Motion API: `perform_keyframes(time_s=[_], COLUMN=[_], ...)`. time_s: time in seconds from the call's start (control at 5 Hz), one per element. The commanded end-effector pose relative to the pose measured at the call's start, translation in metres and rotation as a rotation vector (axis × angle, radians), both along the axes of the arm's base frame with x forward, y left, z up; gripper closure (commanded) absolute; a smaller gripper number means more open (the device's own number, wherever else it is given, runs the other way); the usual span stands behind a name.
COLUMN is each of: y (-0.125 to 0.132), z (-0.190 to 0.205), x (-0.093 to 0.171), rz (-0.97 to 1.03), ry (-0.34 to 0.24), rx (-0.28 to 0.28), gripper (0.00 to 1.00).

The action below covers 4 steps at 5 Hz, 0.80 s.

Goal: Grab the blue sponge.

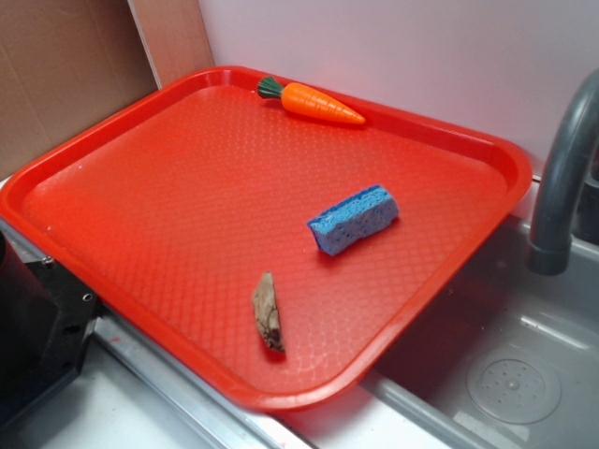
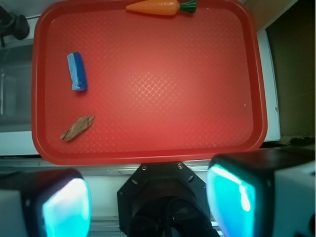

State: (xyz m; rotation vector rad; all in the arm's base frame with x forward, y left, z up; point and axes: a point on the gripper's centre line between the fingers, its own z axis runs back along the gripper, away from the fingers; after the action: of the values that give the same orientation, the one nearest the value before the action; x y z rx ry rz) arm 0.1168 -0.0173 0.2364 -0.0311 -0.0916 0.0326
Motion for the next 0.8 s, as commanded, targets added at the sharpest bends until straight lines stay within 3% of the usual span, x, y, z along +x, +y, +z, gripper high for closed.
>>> perform_keyframes(time_s=[0.0,0.2,0.4,0.6], y=[0.0,-0.046,-0.1,-0.126], z=[0.0,-0.05,-0.088,-0.108], x=[0.0,0.016,0.029,0.052], rz=[0.0,-0.116,-0.047,0.02], ry=[0.0,0.114,0.047,-0.07], rx=[0.0,0.019,-0.099,-0.133], gripper=[0.0,0.0,0.0,0.0])
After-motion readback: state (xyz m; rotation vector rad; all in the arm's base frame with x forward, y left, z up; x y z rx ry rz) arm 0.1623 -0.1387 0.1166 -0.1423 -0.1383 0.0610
